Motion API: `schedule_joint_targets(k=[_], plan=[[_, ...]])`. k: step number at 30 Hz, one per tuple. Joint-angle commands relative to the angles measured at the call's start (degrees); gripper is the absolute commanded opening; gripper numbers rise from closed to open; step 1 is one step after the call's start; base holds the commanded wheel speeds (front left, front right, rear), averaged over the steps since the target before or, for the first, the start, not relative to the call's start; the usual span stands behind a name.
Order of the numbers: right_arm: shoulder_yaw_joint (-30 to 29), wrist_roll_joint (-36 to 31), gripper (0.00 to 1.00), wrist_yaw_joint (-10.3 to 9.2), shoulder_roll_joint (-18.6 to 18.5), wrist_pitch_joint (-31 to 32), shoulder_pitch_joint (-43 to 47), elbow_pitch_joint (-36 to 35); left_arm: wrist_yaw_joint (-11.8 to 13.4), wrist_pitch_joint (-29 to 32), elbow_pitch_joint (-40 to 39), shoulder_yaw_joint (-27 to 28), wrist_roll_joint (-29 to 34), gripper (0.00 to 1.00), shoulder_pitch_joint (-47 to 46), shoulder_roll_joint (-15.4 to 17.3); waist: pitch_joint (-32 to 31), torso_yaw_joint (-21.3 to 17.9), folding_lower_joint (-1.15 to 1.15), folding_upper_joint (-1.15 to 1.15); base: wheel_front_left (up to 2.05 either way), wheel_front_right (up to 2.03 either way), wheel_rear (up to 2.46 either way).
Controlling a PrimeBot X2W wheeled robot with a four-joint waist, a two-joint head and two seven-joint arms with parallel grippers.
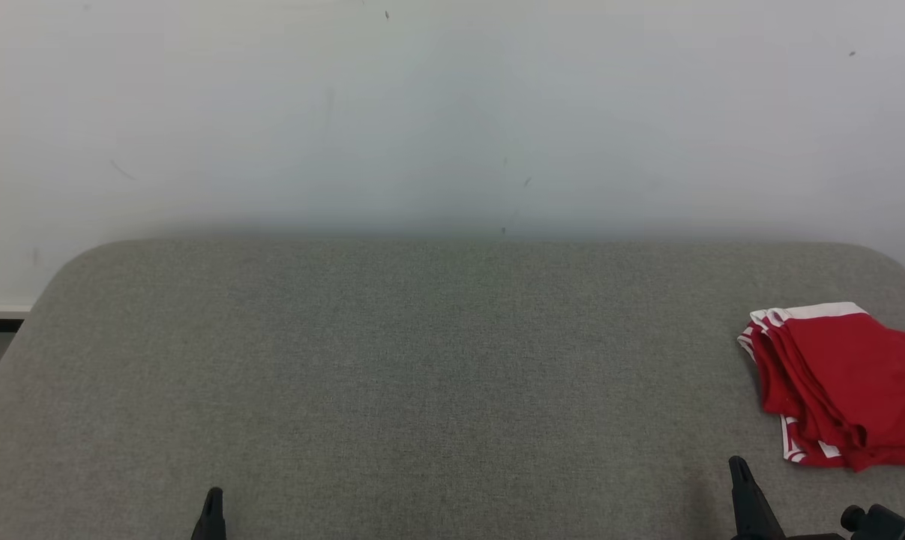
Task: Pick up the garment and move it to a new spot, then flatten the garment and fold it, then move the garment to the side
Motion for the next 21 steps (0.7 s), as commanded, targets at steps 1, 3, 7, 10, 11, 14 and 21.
schedule_joint_targets(k=[1,3,7,10,11,14,21], plan=[[-0.3,2.2,0.00,-0.04,-0.1,0.3,-1.5,-1.0,0.0,0.4,-1.0,0.4,-1.7,0.00,-2.1,0.0,0.1,0.0,0.00,0.00,0.00,0.00,0.00],[-0.5,3.7,0.00,-0.05,-0.1,0.5,-1.7,-1.1,0.0,0.8,-1.0,0.5,-3.0,0.00,-2.3,0.0,0.2,-0.1,0.00,0.00,0.00,0.00,0.00],[-0.8,6.8,0.00,-0.05,-0.1,1.0,-1.9,-1.4,0.0,1.6,-1.1,0.8,-5.5,0.00,-2.9,-0.1,0.5,-0.2,0.00,0.00,0.00,0.00,0.00],[-1.1,9.0,0.00,-0.05,-0.1,1.4,-2.0,-1.6,0.0,2.3,-1.1,1.0,-7.2,0.00,-3.2,-0.2,0.6,-0.3,0.00,0.00,0.00,0.00,0.00],[-1.1,9.7,0.00,-0.06,-0.1,1.4,-2.0,-1.7,0.0,2.4,-1.1,1.1,-7.8,0.00,-3.3,-0.2,0.7,-0.3,0.00,0.00,0.00,0.00,0.00],[-1.4,11.9,0.00,-0.06,-0.1,1.8,-2.2,-1.8,0.0,3.0,-1.1,1.3,-9.6,0.00,-3.8,-0.3,0.9,-0.3,0.00,0.00,0.00,0.00,0.00],[-1.9,16.6,0.00,-0.06,-0.1,2.5,-2.7,-2.2,0.0,4.2,-1.2,1.7,-13.4,0.00,-4.5,-0.5,1.3,-0.5,0.00,0.00,0.00,0.00,0.00]])
